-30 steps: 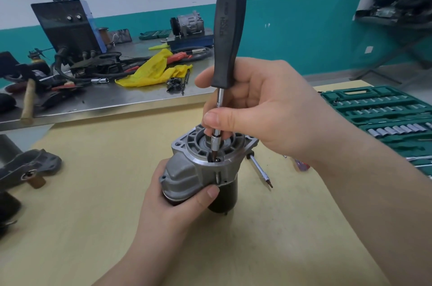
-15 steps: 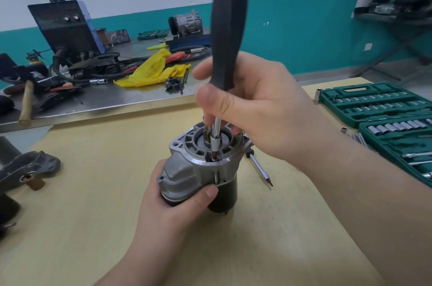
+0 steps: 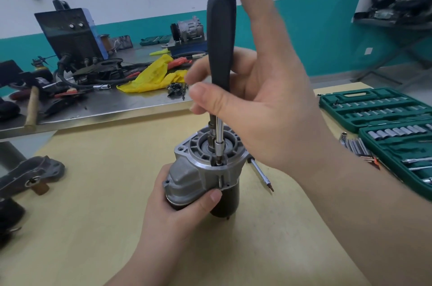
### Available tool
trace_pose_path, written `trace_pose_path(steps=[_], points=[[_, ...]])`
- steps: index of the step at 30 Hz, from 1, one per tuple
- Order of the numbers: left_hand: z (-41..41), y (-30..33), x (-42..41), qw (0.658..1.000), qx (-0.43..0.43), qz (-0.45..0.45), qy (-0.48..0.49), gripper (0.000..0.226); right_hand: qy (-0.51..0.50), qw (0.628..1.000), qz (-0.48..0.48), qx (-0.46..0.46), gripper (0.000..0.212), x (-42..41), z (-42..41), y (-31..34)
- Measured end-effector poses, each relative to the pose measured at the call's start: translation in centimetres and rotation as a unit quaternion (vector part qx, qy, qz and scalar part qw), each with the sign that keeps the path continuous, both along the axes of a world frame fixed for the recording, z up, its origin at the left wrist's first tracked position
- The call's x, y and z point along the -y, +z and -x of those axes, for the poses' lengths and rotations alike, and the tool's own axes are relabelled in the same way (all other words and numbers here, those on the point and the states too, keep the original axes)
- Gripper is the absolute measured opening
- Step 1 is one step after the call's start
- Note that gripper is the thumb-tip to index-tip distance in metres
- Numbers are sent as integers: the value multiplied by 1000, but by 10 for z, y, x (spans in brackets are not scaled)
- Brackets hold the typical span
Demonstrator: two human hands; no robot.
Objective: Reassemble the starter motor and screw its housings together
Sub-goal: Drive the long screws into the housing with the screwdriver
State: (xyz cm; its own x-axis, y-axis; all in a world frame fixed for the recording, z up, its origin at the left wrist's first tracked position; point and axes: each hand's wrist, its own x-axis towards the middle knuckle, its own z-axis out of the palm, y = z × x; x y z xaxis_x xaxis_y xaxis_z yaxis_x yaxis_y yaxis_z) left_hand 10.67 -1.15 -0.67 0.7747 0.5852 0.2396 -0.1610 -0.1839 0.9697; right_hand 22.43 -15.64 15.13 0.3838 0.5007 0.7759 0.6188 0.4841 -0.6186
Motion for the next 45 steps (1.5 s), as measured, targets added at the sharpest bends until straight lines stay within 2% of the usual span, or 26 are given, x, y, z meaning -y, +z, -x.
trace_pose_path(steps=[4, 6, 8, 12, 14, 18, 20, 24, 30, 36, 42, 45], points=[[0, 3, 2, 1000, -3, 3, -1, 69, -2, 999, -34, -9, 50, 3, -2, 5], [-1, 4, 2, 1000, -4, 1, -2, 69, 29, 998, -31, -41, 43, 7, -4, 12], [-1, 5, 3, 1000, -2, 0, -3, 71, 34, 998, -15, -46, 43, 11, -6, 18], [-2, 8, 4, 1000, -2, 2, -5, 80, -21, 999, -17, -25, 48, 12, -5, 22], [-1, 8, 4, 1000, -6, 0, -11, 74, -35, 999, -18, -29, 45, 10, -5, 20], [-1, 8, 4, 1000, -12, -4, -17, 62, 4, 998, -18, -65, 34, 10, -5, 18], [-2, 8, 4, 1000, -9, -3, -18, 60, 7, 998, -16, -66, 36, 11, -5, 19], [-2, 8, 3, 1000, -8, -3, -19, 65, -50, 998, -23, -21, 43, 10, -5, 21], [-1, 8, 2, 1000, -8, -11, -22, 66, 20, 996, -20, -85, 33, 10, -6, 19], [-2, 9, 3, 1000, -11, -14, -21, 67, -40, 998, -24, -51, 42, 8, -5, 20], [-1, 8, 2, 1000, -11, -21, -17, 66, 23, 995, -22, -91, 35, 11, -4, 19], [-2, 6, 0, 999, -18, -30, -15, 71, -29, 997, -30, -67, 38, 9, -4, 19]])
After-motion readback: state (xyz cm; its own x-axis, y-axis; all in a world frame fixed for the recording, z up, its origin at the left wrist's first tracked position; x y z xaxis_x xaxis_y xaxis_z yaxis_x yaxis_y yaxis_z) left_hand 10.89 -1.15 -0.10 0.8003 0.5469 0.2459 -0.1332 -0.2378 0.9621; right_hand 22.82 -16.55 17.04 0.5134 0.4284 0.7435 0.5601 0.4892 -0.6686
